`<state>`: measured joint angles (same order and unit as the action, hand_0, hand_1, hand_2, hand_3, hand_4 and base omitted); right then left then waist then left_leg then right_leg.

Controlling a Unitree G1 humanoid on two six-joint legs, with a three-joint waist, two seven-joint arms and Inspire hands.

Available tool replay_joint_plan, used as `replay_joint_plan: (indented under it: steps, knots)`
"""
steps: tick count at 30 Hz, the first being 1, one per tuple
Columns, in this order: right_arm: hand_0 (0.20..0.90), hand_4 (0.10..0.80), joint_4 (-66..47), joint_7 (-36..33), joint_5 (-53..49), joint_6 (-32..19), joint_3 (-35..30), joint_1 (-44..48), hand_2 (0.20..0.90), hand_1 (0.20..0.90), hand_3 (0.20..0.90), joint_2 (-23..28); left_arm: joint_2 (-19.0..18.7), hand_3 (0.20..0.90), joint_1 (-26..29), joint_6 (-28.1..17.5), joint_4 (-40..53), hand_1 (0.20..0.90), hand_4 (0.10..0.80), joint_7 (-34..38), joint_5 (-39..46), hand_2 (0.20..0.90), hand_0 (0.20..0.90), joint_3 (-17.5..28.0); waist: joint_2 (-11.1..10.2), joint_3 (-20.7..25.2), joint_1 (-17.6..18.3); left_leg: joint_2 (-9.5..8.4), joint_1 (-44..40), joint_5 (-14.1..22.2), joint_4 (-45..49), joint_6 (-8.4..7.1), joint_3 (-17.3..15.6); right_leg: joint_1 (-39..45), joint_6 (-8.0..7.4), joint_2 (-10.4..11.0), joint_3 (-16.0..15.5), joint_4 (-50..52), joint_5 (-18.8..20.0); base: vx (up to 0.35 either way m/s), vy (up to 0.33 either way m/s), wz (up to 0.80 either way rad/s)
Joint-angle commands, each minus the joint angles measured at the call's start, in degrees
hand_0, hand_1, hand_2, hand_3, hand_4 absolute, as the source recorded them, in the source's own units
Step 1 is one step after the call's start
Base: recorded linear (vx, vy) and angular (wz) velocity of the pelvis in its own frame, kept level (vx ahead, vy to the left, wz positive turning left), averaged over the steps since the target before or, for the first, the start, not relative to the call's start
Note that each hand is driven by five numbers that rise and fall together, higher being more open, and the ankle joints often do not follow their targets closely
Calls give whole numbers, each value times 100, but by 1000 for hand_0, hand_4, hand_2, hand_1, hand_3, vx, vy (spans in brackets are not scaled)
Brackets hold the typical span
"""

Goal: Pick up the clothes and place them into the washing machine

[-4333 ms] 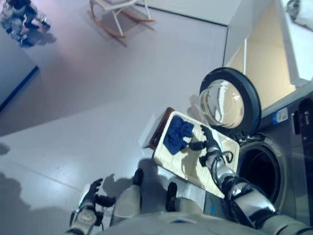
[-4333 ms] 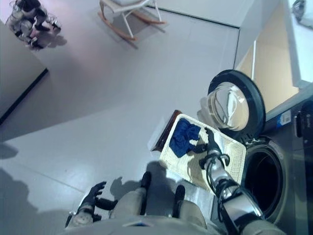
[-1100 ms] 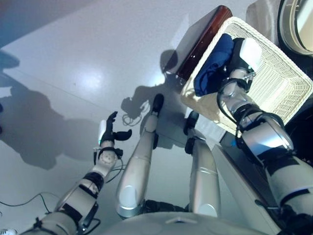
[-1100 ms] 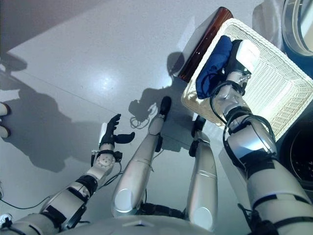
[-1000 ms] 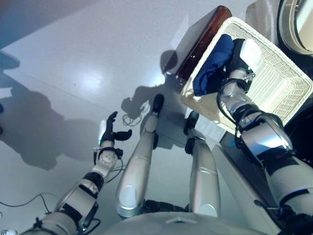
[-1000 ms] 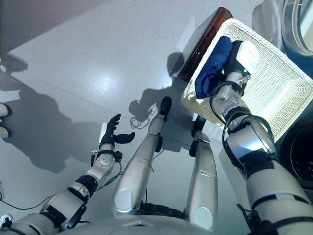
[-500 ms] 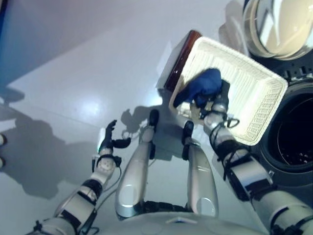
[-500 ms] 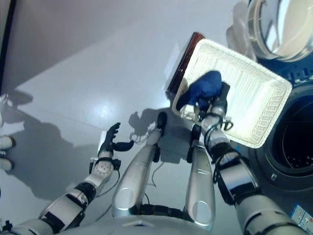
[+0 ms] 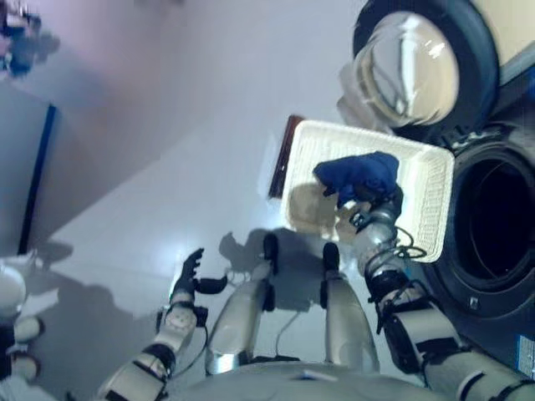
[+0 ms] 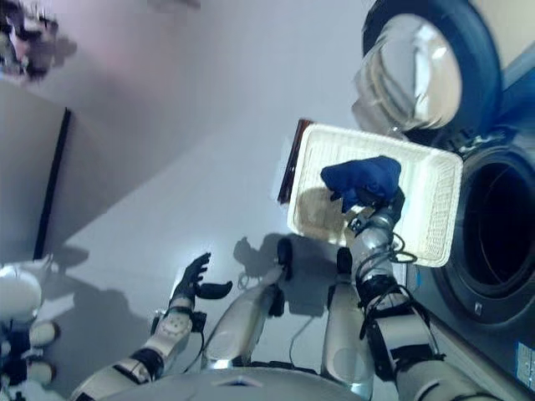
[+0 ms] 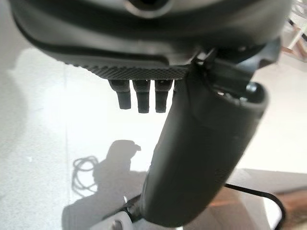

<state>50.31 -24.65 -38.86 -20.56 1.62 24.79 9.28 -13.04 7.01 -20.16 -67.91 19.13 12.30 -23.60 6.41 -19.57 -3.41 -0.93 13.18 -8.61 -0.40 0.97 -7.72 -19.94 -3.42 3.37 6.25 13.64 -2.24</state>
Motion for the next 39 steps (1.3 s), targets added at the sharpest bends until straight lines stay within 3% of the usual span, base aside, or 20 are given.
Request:
replay_joint_plan:
  steps: [1,3,7,9,10,12,13,16,17,18,20,22,24,27,28,31,33,35,39]
  knots:
    - [300,400,-841,496,-613,-696,-273,-522,300,300,300,-182,-150,900,-260,-29,-509,900,800,-52,-83,900,900,303,-316,934,124,-76,-4,431,226,-119,159,298,-259,104,-136,-694,584,164,-139,-18]
    - [300,400,-774,599,-838,-715,-336,-610,300,300,300,-267,-160,900,-299,-12,-528,900,800,-80,-127,900,900,337,-307,1029,145,-41,-143,476,216,-129,165,423,-239,70,-132,-714,527,141,-118,-19]
    - [300,400,-609,982,-1347,-649,-239,-946,300,300,300,-464,-196,900,-530,3,-500,900,800,-171,-103,900,900,622,-435,1284,96,88,-450,868,898,-78,210,905,-91,-203,179,-630,304,163,-169,-26]
    - [300,400,-648,1043,-1400,-632,-120,-1088,300,300,300,-487,-170,900,-559,-14,-450,900,800,-171,-98,900,900,639,-522,1317,-10,67,-427,732,899,-80,344,1007,-22,-293,239,-643,332,26,-136,-61]
    - [300,400,-681,1066,-1422,-635,-128,-1180,300,300,300,-472,-141,900,-524,-19,-442,900,800,-163,-107,900,900,583,-537,1294,-46,13,-289,565,982,-124,495,1043,-8,-274,187,-672,340,-16,-104,-43]
    - [300,400,-667,1077,-1381,-588,-113,-1221,300,300,300,-445,-35,900,-526,-8,-463,900,800,-187,-184,900,900,490,-540,1387,-61,-313,-154,589,956,-151,909,1059,-12,-270,167,-752,358,55,-30,0]
    - [300,400,-693,1090,-1388,-573,-117,-1270,300,300,300,-454,6,900,-567,-5,-481,900,800,-212,-195,900,900,464,-503,1426,-23,-366,-129,538,814,-156,992,1082,-26,-284,153,-761,357,155,42,7]
    - [300,400,-842,1095,-1261,-533,-7,-1421,300,300,300,-485,96,900,-686,48,-565,900,800,-278,-296,900,900,381,-328,1527,-24,-426,-152,304,275,-132,843,1170,-68,-441,144,-671,306,146,55,-14]
    - [300,400,-808,1098,-1194,-495,13,-1413,300,300,300,-479,121,900,-733,72,-577,900,800,-318,-286,900,900,426,-314,1519,-30,-457,-150,370,382,-122,793,1207,-70,-455,151,-586,241,139,86,-40]
    - [300,400,-794,1054,-1125,-472,57,-1405,300,300,300,-498,106,900,-827,76,-562,900,800,-308,-335,900,900,394,-313,1500,-82,-543,-267,395,422,-87,978,1236,-70,-496,216,-480,157,122,92,-39]
    - [300,400,-849,1103,-1118,-436,23,-1449,300,300,300,-538,-4,900,-872,53,-493,900,800,-358,-366,900,900,449,-289,1523,-60,-494,-435,451,346,-40,887,1174,-101,-483,101,-211,71,94,95,-56]
    - [300,400,-793,1126,-1098,-387,37,-1359,300,300,300,-548,-61,900,-911,27,-471,900,800,-349,-317,900,900,505,-212,1470,-85,-475,-566,530,311,34,724,1054,-202,-225,-111,116,8,37,104,-41]
    - [300,400,-721,1126,-1172,-403,33,-1261,300,300,300,-599,-154,900,-892,10,-435,900,800,-294,-302,900,900,524,-162,1381,-129,-402,-627,534,296,74,689,873,-226,-116,-301,626,-56,-50,26,-38]
    - [300,400,-642,1031,-1311,-462,-140,-1150,300,300,300,-676,-227,900,-872,-24,-353,900,800,-183,-126,900,900,603,-100,1396,-286,-212,-605,630,310,2,607,945,-202,812,-1134,389,28,-7,-74,-30]
    - [300,400,-632,1085,-1469,-473,-257,-1141,300,300,300,-697,-217,900,-869,-1,-324,900,800,-205,-95,900,900,656,-182,1424,-286,-290,-598,682,315,-26,646,1210,-231,839,-1316,-54,103,31,-124,13]
    - [300,400,-589,1009,-1826,-645,-387,-902,300,300,300,-707,-203,900,-758,-58,-291,900,800,-154,6,900,900,600,-151,1335,-300,-313,-274,615,388,-87,808,1108,-325,721,-1035,-324,172,-109,-84,13]
    - [300,400,-438,1027,-2048,-715,-529,-751,300,300,300,-753,-118,900,-854,-63,-191,900,800,-231,-59,900,900,424,-102,1322,-358,-317,-176,566,374,-94,845,1076,-340,738,-1132,-446,160,-42,-45,24]
    - [300,400,-479,1115,-2398,-804,-762,-633,300,300,300,-770,-36,900,-899,-36,-132,900,800,-275,-116,900,900,257,17,1279,-355,-381,-82,552,384,-84,929,1022,-339,775,-1220,-447,154,-41,11,9]
    - [300,400,-508,1179,-2847,-1041,-1100,-36,300,300,300,-714,101,900,-923,-51,40,900,800,-377,-59,900,900,-27,479,944,-305,-507,276,463,448,-39,958,544,-322,843,-1168,-279,155,-167,102,16]
